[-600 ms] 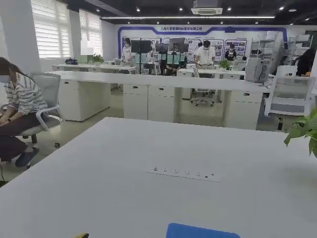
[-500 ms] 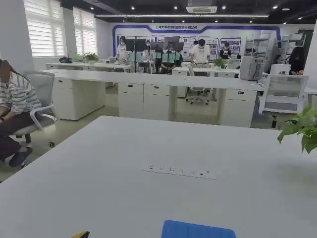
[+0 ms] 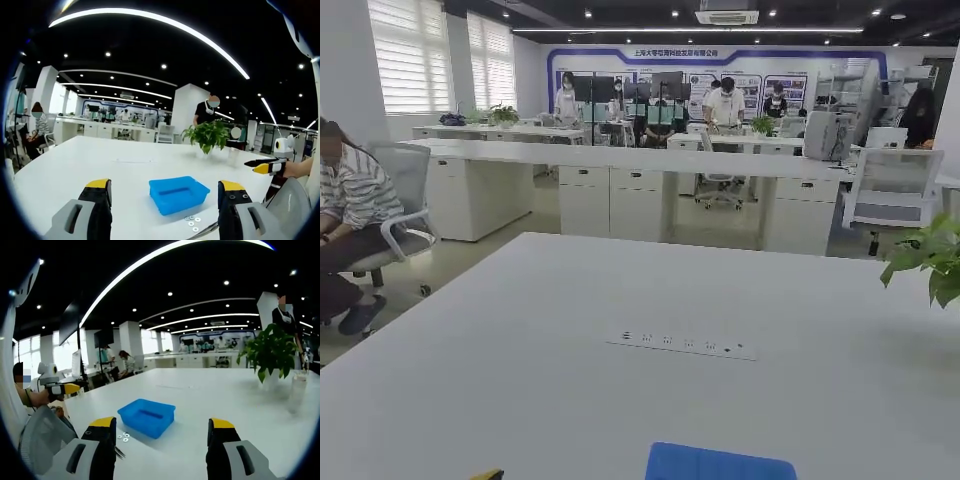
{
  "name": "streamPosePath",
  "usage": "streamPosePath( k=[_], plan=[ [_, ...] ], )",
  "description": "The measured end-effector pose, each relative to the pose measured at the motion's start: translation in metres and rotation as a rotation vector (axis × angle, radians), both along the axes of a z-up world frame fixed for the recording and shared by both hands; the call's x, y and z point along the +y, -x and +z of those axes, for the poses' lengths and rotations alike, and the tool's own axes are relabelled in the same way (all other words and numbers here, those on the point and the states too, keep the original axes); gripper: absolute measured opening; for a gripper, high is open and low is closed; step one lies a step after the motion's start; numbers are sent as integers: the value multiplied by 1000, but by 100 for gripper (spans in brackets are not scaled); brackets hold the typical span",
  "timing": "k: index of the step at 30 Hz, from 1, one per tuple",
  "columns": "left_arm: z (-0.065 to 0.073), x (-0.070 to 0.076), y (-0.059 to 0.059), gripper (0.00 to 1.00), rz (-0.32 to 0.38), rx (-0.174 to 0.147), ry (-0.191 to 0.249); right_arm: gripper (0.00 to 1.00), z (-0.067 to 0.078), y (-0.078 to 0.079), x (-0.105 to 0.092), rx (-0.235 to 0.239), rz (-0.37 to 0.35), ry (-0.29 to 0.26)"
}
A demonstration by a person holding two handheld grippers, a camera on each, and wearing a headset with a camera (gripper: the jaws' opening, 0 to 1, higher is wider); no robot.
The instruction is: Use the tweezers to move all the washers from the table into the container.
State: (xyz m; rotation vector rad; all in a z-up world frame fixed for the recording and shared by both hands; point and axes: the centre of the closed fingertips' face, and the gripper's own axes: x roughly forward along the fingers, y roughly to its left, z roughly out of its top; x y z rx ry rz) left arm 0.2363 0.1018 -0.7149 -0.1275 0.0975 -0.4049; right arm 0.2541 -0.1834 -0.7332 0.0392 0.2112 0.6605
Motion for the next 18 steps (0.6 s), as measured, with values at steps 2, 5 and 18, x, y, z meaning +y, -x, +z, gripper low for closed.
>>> streamPosePath(
  k=[2, 5, 18],
  plan=[
    [0, 1, 0, 89, 2, -1, 1, 73, 0, 0, -1, -1, -3, 0],
    [0, 1, 0, 89, 4, 1, 4, 73, 0, 0, -1, -1, -5, -3],
    [0, 4, 0, 89, 14, 0, 14, 73, -2, 1, 2, 8, 3, 8]
  ],
)
